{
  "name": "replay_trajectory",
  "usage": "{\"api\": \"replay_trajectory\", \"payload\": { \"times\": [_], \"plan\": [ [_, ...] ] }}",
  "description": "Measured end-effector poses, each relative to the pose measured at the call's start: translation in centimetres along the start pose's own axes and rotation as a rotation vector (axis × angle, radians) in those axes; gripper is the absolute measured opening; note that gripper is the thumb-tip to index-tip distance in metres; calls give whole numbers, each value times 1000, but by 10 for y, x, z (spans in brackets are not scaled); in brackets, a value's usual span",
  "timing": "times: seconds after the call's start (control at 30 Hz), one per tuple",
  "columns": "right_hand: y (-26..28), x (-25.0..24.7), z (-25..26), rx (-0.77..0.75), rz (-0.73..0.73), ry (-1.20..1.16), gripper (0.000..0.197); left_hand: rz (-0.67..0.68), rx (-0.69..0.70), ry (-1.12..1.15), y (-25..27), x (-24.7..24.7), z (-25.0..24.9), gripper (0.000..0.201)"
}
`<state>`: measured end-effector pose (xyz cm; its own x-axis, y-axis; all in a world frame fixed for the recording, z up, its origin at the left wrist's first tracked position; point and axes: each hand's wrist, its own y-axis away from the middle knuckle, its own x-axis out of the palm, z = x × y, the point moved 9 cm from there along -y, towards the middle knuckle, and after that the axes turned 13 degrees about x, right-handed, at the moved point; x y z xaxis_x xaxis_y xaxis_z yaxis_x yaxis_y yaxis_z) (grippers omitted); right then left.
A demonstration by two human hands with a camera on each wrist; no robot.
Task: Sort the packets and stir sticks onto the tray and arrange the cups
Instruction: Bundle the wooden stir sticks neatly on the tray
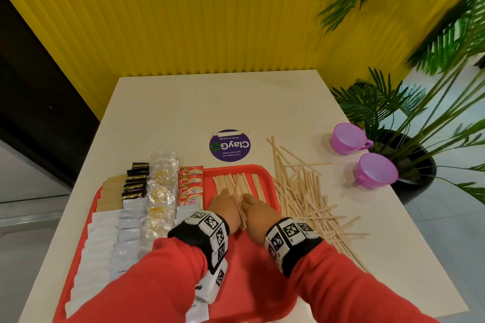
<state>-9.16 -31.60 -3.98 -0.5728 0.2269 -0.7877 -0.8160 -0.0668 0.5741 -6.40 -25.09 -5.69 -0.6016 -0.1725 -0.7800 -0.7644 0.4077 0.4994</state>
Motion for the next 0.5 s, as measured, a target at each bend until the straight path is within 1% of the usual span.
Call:
{"api": "replay_trajectory", "payload": {
  "times": [0.07,0.1,0.2,0.27,0.37,0.43,0.5],
  "plan": [
    [3,-8,-2,15,-44,-16,53,-9,11,34,-1,2,1,65],
    [4,-10,-5,29,-55,-15,52,3,18,36,-2,4,1,67],
    [8,-9,-9,43,-52,91,52,45,17,-58,0,8,-1,61],
    [10,-8,-9,39,-50,189,51,38,28,-121,1,7,-5,62],
    [8,-9,-9,34,-68,197,45,26,43,-138,0,9,-8,67],
    [6,-9,-11,42,-76,122,44,-23,-5,-40,0,8,-4,66],
    [5,-6,-12,35,-62,98,43,-135,-76,42,2,0,1,52]
  ]
}}
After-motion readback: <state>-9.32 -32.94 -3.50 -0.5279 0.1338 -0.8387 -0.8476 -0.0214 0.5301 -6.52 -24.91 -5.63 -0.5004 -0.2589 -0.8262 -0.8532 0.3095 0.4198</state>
